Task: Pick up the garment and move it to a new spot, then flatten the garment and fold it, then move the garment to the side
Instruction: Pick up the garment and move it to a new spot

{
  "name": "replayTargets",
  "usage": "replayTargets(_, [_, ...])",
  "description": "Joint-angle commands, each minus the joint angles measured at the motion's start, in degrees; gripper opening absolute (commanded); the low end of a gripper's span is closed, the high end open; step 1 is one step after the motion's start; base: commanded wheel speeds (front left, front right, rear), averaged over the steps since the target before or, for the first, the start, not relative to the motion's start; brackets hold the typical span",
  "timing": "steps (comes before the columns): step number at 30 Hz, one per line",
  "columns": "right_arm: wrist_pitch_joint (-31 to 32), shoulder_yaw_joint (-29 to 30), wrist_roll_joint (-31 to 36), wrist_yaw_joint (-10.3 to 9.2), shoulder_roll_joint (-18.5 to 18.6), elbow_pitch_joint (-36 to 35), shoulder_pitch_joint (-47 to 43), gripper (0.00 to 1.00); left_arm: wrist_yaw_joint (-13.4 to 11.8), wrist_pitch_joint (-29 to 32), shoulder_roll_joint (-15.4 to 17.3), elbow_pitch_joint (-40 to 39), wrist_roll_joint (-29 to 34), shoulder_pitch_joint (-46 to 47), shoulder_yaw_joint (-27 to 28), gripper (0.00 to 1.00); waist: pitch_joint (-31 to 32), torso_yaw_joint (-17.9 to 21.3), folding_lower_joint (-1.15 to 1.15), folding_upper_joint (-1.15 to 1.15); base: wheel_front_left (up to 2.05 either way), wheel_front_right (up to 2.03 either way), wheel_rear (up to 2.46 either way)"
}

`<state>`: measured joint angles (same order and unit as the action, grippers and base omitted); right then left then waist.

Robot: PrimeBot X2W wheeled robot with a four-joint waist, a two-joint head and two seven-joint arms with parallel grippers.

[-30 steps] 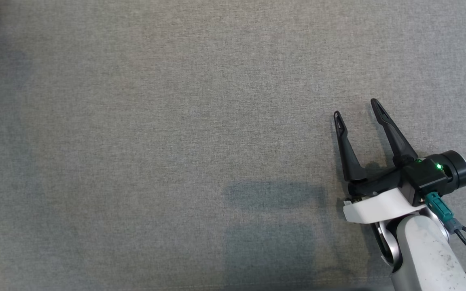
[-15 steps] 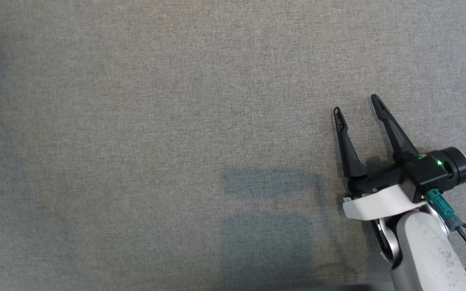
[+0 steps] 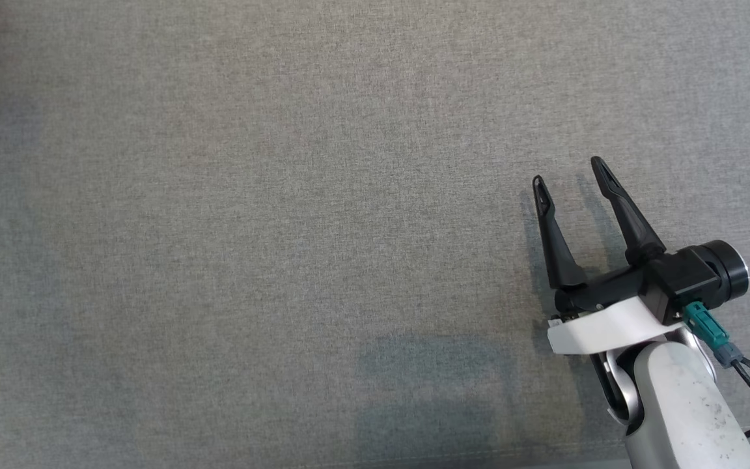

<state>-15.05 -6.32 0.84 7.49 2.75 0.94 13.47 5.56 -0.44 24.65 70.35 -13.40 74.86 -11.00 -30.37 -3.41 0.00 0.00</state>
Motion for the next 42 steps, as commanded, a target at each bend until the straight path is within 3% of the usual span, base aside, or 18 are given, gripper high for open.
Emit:
replayTargets(1, [-0.22,-0.07,-0.59,0.00,0.25,0.40,0.18,1.00,0.45,-0.32,-0.20,-0.28,-1.14,1.22,0.74,0.00,2.54,0.57,0.00,0.00,0.00,0.00,0.00])
replayTargets(11, [-0.21,-0.17,-3.84,0.00,0.24,2.17,-2.14,1.00,1.87,-0.94,-1.90,-3.49,-2.85,4.05,-1.77,0.00,11.70,1.95,0.00,0.00,0.00,0.00,0.00])
replayTargets(20, [-0.22,0.70,-5.80,0.00,0.23,3.15,-5.15,1.00,1.90,0.13,-7.20,-13.44,-8.40,3.45,-8.71,0.00,17.92,2.77,0.00,0.00,0.00,0.00,0.00])
replayTargets(34, [-0.22,2.27,-7.67,0.00,0.24,3.60,-6.48,1.00,1.91,4.25,-15.99,-33.03,-20.26,-5.45,-17.50,0.00,21.36,4.76,0.00,0.00,0.00,0.00,0.00])
replayTargets(42, [-0.22,1.58,-8.87,0.00,0.23,4.07,-6.10,1.00,1.46,5.60,-20.22,-39.17,-22.13,-8.88,-20.84,0.00,21.79,7.83,0.00,0.00,0.00,0.00,0.00])
